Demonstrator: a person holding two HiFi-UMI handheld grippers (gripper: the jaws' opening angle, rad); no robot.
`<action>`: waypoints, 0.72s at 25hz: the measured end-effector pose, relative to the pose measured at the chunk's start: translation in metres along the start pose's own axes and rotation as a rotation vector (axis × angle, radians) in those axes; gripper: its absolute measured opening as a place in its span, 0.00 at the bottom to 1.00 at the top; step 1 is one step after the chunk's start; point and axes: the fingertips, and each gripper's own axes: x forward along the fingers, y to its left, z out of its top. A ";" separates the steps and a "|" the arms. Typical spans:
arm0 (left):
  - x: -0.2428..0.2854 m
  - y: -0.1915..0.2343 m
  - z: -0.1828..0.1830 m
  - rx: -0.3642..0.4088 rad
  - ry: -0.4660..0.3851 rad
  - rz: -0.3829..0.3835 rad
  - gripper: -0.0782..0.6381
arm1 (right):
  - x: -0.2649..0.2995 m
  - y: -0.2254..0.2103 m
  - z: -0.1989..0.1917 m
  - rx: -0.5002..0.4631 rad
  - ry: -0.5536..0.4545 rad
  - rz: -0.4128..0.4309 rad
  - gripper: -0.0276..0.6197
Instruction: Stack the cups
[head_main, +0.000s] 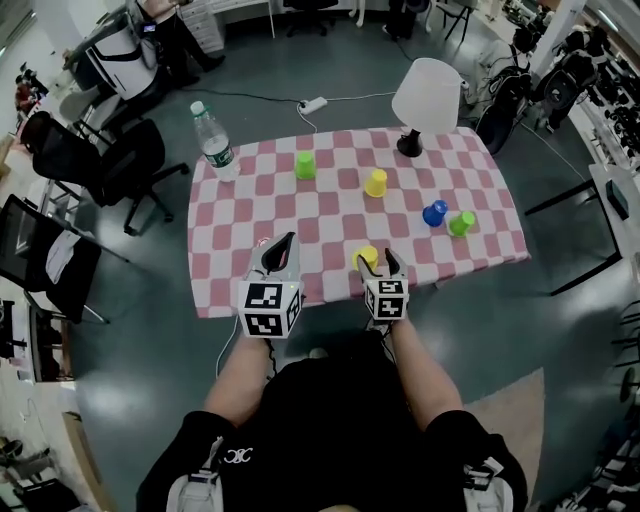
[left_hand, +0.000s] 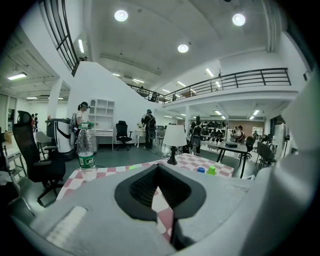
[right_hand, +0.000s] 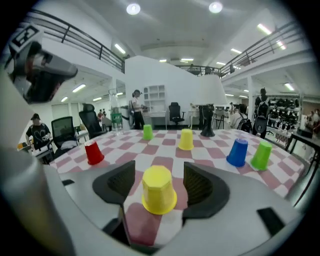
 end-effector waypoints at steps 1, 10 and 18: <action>0.001 -0.003 0.001 0.001 -0.003 -0.005 0.13 | -0.007 0.001 0.015 0.008 -0.044 0.000 0.49; 0.007 -0.024 0.017 0.006 -0.048 -0.046 0.13 | -0.077 -0.008 0.157 -0.040 -0.384 -0.101 0.49; 0.004 -0.039 0.049 0.007 -0.125 -0.074 0.13 | -0.124 -0.017 0.229 -0.036 -0.517 -0.173 0.38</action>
